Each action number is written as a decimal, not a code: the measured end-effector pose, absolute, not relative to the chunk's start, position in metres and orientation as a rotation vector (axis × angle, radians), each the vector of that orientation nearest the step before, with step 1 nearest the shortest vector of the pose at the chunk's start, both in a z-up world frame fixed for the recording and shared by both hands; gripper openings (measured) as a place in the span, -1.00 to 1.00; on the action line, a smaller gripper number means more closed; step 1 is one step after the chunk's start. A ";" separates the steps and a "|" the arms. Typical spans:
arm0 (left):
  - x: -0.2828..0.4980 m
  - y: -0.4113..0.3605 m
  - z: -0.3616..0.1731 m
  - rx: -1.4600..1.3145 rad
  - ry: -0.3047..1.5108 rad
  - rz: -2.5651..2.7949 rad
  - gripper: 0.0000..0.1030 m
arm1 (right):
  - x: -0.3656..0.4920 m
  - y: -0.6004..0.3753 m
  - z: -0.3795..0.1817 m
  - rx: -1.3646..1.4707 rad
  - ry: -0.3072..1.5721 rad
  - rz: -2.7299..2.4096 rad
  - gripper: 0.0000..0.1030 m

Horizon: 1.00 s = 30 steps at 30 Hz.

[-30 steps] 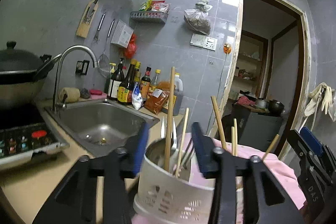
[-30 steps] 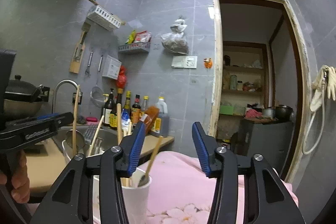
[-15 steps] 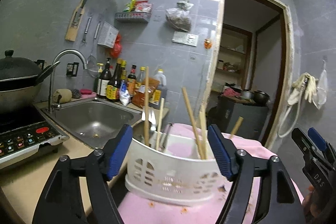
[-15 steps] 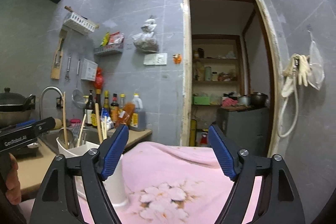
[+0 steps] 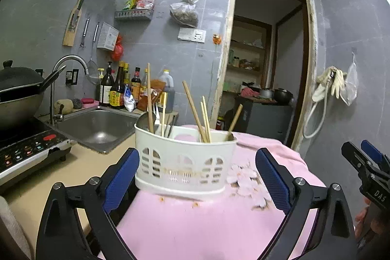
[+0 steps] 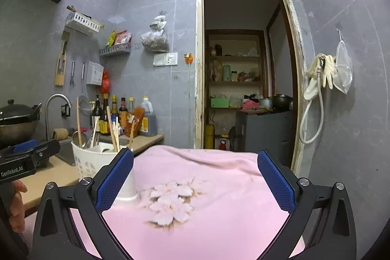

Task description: Organize utensils

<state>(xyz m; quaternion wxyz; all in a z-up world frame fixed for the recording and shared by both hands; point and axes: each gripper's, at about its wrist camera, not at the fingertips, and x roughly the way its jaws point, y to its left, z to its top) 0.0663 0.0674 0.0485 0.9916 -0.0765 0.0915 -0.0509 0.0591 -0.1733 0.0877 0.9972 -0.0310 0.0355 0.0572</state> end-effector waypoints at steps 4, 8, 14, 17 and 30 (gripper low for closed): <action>0.055 0.063 0.043 -0.133 0.190 -0.095 0.84 | 0.044 -0.181 0.083 -0.047 0.098 0.102 1.00; 0.046 0.063 0.037 -0.132 0.205 -0.090 0.84 | 0.033 -0.188 0.079 -0.034 0.113 0.085 1.00; 0.036 0.064 0.030 -0.112 0.212 -0.077 0.84 | 0.020 -0.192 0.070 -0.049 0.137 0.058 1.00; 0.032 0.064 0.028 -0.108 0.213 -0.072 0.84 | 0.015 -0.194 0.066 -0.055 0.150 0.047 1.00; 0.027 0.064 0.020 -0.112 0.229 -0.073 0.84 | 0.007 -0.195 0.064 -0.046 0.153 0.045 1.00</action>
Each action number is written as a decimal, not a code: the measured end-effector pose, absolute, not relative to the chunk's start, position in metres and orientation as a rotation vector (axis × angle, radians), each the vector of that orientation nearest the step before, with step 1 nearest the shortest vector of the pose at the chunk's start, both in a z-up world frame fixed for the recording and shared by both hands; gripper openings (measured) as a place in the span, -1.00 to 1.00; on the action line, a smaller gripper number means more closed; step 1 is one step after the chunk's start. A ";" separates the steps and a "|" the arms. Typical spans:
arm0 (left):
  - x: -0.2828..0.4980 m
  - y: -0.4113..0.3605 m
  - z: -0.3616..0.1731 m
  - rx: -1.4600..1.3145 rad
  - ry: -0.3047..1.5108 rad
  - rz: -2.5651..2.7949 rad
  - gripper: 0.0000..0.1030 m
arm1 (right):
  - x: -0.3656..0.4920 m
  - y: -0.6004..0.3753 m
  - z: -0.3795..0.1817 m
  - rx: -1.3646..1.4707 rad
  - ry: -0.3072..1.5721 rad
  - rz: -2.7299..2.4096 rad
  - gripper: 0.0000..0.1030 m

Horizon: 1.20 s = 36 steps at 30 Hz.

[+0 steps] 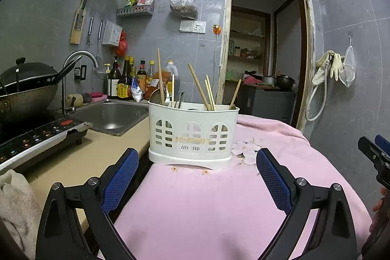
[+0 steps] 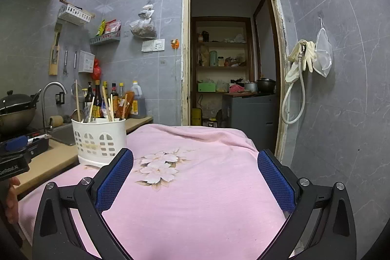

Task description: Organize utensils

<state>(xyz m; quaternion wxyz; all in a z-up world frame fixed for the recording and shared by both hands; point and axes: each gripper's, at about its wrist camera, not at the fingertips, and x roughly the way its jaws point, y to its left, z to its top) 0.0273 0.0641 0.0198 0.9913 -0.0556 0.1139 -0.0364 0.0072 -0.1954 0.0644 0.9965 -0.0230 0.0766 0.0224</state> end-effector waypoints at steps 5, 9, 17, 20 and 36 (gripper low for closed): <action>0.027 0.063 0.020 -0.106 0.227 -0.073 0.84 | 0.005 -0.194 0.065 -0.044 0.157 0.046 1.00; 0.027 0.063 0.019 -0.106 0.227 -0.073 0.84 | 0.005 -0.194 0.065 -0.044 0.156 0.047 1.00; 0.027 0.065 0.019 -0.108 0.226 -0.073 0.84 | 0.005 -0.193 0.065 -0.044 0.155 0.047 1.00; 0.027 0.065 0.020 -0.107 0.226 -0.073 0.84 | 0.005 -0.193 0.065 -0.043 0.155 0.047 1.00; 0.026 0.064 0.020 -0.109 0.226 -0.071 0.84 | 0.005 -0.193 0.066 -0.042 0.155 0.048 1.00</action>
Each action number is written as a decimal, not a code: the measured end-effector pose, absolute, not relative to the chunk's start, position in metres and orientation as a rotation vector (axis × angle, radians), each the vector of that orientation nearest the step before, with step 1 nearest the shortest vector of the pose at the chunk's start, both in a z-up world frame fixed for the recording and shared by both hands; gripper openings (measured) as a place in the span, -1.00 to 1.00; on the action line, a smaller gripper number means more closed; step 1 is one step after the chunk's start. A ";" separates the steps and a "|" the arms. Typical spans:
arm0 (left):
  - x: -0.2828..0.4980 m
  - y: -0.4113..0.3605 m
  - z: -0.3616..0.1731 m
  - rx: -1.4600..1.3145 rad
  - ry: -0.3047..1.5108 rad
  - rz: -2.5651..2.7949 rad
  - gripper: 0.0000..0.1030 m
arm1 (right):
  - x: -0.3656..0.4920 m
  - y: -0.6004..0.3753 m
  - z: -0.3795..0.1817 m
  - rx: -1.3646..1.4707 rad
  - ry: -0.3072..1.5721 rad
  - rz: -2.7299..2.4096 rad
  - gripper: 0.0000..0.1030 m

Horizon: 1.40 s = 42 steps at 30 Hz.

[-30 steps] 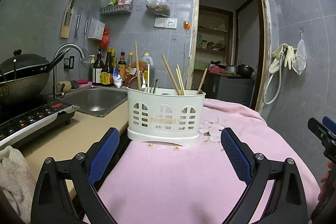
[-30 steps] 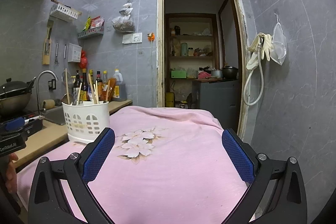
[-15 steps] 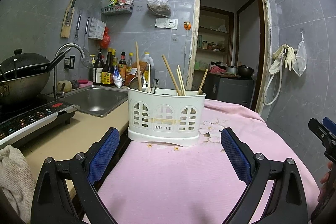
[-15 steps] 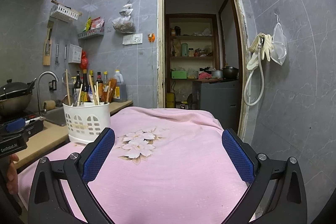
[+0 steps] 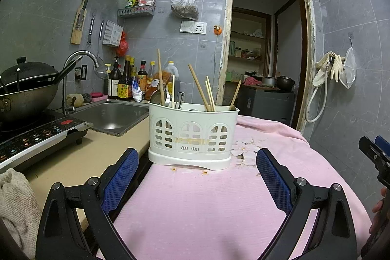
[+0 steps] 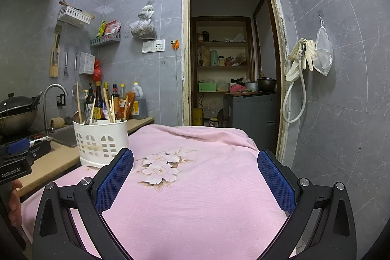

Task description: Organize utensils

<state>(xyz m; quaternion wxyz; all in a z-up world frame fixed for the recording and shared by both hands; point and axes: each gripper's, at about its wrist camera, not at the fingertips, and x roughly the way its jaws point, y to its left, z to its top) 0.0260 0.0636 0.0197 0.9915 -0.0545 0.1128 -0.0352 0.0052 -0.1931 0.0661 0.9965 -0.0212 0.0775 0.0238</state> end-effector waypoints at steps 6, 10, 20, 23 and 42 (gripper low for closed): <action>0.025 0.063 0.020 -0.114 0.228 -0.072 0.84 | 0.005 -0.193 0.066 -0.043 0.156 0.049 1.00; 0.026 0.063 0.020 -0.115 0.228 -0.073 0.84 | 0.005 -0.192 0.068 -0.042 0.157 0.049 1.00; 0.025 0.063 0.020 -0.116 0.228 -0.073 0.84 | 0.005 -0.192 0.067 -0.041 0.156 0.050 1.00; 0.025 0.063 0.020 -0.114 0.228 -0.073 0.84 | 0.005 -0.192 0.067 -0.041 0.157 0.049 1.00; 0.025 0.062 0.019 -0.132 0.231 -0.064 0.84 | 0.004 -0.191 0.068 -0.040 0.157 0.049 1.00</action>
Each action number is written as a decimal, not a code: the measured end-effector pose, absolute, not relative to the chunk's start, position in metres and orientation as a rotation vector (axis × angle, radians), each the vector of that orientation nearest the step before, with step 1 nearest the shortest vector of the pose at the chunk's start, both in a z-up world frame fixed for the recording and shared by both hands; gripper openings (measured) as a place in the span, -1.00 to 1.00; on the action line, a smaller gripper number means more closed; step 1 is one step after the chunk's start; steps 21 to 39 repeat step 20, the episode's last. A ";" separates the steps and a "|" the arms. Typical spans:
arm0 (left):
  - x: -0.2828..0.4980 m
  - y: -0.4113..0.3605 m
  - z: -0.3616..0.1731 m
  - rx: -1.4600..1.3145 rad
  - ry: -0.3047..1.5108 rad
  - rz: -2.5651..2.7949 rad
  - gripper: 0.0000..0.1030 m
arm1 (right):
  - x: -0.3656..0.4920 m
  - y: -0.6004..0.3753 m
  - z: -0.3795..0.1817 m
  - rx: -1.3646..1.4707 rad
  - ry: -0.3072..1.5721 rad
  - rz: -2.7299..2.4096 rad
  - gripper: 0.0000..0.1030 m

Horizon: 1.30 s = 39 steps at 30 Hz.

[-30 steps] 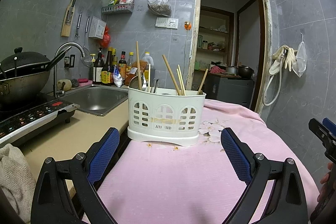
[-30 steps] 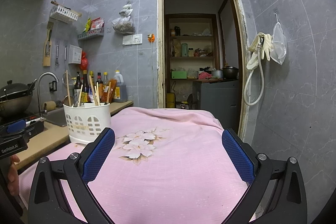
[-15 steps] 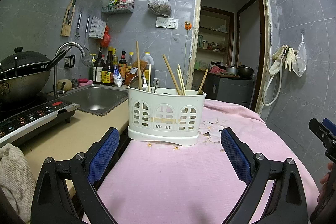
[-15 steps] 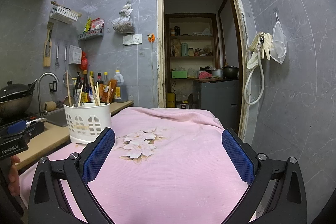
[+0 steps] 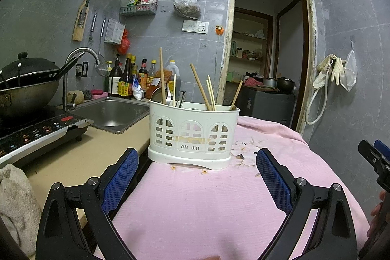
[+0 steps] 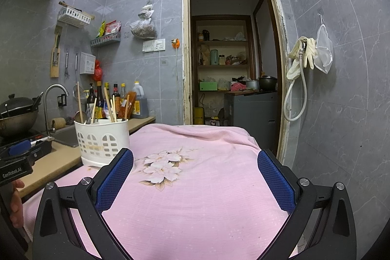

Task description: Organize utensils

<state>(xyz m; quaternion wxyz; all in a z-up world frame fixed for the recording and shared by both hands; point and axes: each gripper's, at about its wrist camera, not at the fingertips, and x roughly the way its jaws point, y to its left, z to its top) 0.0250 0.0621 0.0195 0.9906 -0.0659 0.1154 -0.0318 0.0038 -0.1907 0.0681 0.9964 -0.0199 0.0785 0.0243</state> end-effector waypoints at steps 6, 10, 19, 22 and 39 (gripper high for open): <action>0.024 0.060 0.017 -0.127 0.225 -0.040 0.84 | 0.004 -0.190 0.068 -0.039 0.158 0.048 1.00; 0.023 0.057 0.017 -0.113 0.216 -0.029 0.84 | 0.003 -0.190 0.068 -0.039 0.158 0.049 1.00; 0.026 0.058 0.017 -0.116 0.228 -0.018 0.85 | 0.002 -0.188 0.069 -0.039 0.159 0.051 1.00; 0.026 0.057 0.017 -0.116 0.227 -0.016 0.85 | 0.003 -0.189 0.069 -0.038 0.159 0.050 1.00; 0.026 0.057 0.017 -0.116 0.227 -0.016 0.85 | 0.003 -0.189 0.069 -0.038 0.159 0.050 1.00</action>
